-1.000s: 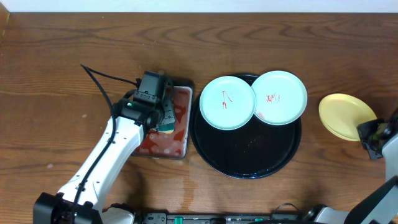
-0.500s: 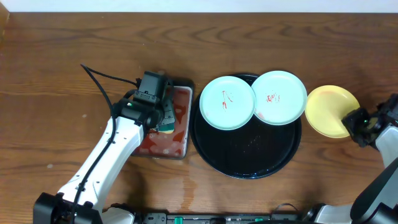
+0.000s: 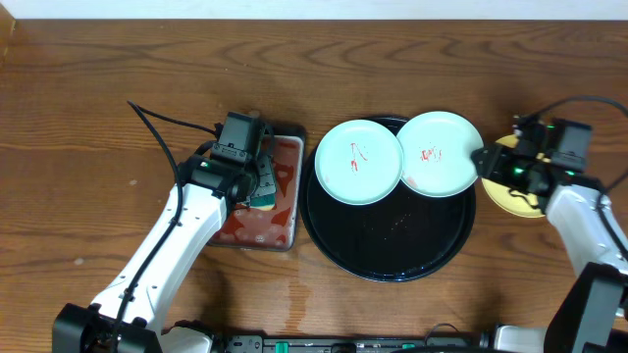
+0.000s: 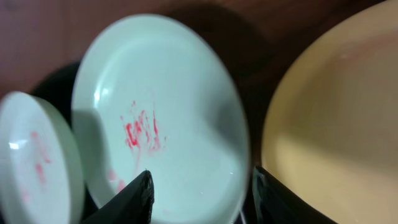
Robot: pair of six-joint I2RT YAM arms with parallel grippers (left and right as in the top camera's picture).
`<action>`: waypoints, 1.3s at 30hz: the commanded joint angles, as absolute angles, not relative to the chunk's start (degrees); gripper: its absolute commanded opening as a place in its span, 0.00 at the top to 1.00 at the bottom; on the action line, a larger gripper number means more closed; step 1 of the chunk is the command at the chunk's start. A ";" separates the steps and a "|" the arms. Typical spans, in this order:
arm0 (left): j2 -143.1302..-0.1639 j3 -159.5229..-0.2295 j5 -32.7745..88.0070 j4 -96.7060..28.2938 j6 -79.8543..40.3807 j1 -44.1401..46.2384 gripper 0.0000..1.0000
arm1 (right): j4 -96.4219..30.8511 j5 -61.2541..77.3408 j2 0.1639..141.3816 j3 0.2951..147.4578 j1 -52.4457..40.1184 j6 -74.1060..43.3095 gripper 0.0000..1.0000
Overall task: Clean dirty plates on tray and stack at the side
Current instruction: 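Move the right gripper to the right pale green plate and grip its rim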
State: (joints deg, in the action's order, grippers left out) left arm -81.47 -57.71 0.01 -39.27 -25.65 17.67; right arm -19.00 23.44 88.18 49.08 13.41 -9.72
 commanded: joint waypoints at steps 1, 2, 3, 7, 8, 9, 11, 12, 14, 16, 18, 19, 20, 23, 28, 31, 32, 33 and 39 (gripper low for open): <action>-80.49 -57.49 -0.51 -39.44 -25.36 17.43 0.92 | -17.67 14.09 90.52 49.87 8.69 -7.66 0.50; -80.49 -57.49 -0.51 -39.44 -25.34 17.43 0.92 | -17.19 13.28 91.20 49.87 7.97 -7.73 0.50; -80.49 -57.49 -0.51 -39.46 -25.36 17.43 0.92 | -16.73 11.97 91.96 49.87 7.35 -8.51 0.50; -80.49 -57.49 -0.51 -39.48 -25.34 17.43 0.92 | -15.14 6.17 95.26 49.87 6.55 -13.78 0.50; -80.49 -57.49 -0.51 -39.48 -25.34 17.43 0.92 | -14.35 6.22 96.07 49.87 6.55 -14.20 0.50; -80.49 -57.49 -0.51 -39.48 -25.34 17.43 0.91 | -13.63 6.26 96.68 49.87 6.55 -14.20 0.52; -80.49 -57.49 -0.51 -39.51 -25.34 17.43 0.92 | -12.51 6.50 97.67 49.87 6.52 -14.39 0.58; -80.49 -57.49 -0.51 -39.48 -25.34 17.43 0.92 | -12.36 6.50 97.91 49.87 6.52 -14.74 0.59; -80.49 -57.49 -0.51 -39.48 -25.34 17.43 0.92 | -12.43 6.52 98.06 49.87 6.52 -15.09 0.60; -80.49 -57.49 -0.51 -39.51 -25.34 17.43 0.91 | -12.40 7.22 98.02 49.87 6.55 -15.40 0.57; -80.49 -57.49 -0.51 -39.46 -25.34 17.43 0.92 | -12.53 8.01 97.76 49.87 6.55 -15.38 0.56; -80.49 -57.49 -0.51 -39.44 -25.34 17.43 0.92 | -12.60 8.54 97.51 49.87 6.55 -15.35 0.55; -80.49 -57.49 -0.51 -39.44 -25.34 17.43 0.92 | -12.64 9.52 97.21 49.87 6.55 -15.11 0.56; -80.49 -57.49 -0.51 -39.44 -25.34 17.43 0.92 | -12.62 14.33 95.39 49.87 6.55 -11.97 0.55; -80.49 -57.49 -0.51 -39.44 -25.34 17.43 0.92 | -15.62 14.68 88.55 49.87 6.57 -9.13 0.51; -80.49 -57.49 -0.51 -39.46 -25.34 17.43 0.91 | -15.84 10.37 86.50 49.87 6.83 -8.95 0.50; -80.49 -57.49 -0.51 -39.46 -25.34 17.43 0.92 | -15.57 8.67 86.32 49.87 6.90 -8.95 0.49; -80.49 -57.49 -0.51 -39.46 -25.34 17.43 0.92 | -15.33 7.46 86.32 49.87 6.92 -8.95 0.48; -80.49 -57.49 -0.51 -39.46 -25.34 17.43 0.92 | -14.39 3.84 88.01 49.87 6.92 -7.60 0.44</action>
State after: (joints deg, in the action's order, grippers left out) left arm -81.47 -57.71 0.01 -39.29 -25.65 17.67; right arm -14.72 6.87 86.96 49.69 6.68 -9.69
